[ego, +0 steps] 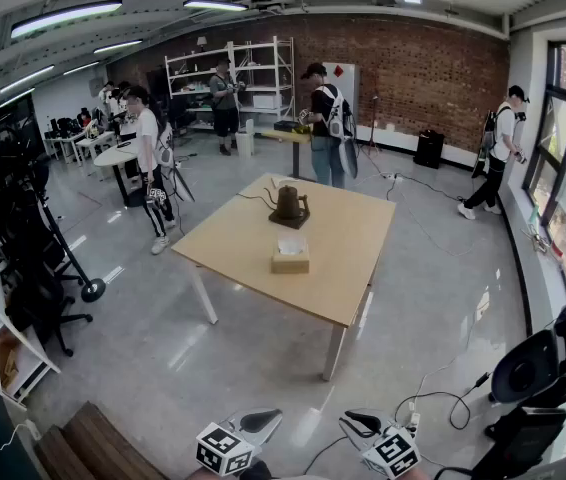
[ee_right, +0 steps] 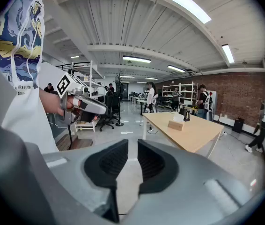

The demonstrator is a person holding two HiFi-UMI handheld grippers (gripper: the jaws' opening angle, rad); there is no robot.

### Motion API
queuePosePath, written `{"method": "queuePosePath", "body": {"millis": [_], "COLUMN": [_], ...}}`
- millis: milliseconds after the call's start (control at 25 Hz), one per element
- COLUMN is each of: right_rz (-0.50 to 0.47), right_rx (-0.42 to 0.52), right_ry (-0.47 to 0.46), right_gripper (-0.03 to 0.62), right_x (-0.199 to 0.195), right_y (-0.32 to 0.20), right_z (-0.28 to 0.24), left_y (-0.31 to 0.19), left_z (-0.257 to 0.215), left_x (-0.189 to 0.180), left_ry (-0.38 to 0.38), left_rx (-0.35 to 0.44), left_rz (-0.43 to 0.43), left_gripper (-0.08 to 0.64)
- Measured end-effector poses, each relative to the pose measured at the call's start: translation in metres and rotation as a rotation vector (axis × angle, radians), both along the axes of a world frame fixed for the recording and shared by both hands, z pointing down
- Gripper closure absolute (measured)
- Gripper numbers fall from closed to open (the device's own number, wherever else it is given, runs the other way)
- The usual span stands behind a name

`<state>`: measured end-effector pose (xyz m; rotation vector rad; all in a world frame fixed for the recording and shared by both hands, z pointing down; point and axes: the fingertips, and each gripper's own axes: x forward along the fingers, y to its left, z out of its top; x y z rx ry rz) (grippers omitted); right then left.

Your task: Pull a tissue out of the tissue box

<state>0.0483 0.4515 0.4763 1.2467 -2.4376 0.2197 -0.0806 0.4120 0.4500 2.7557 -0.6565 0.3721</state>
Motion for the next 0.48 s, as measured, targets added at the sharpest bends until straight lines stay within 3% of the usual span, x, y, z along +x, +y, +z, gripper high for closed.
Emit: {"method": "queuePosePath", "body": {"millis": [240,480], "right_rz": [-0.001,-0.036], "right_rx": [0.016,0.072], "right_ry": [-0.028,0.002], "right_gripper": [0.526,0.526], "right_x": [-0.002,-0.002], "right_y": [-0.003,-0.014], "right_z": [-0.003,-0.012], "left_y": [0.004,-0.010], "left_z": [-0.006,-0.020], "left_x": [0.015,0.025], "left_ry": [-0.009,0.009], "left_rx": [0.025,0.103], "left_rz": [0.049,0.030], "left_gripper": [0.554,0.554]}}
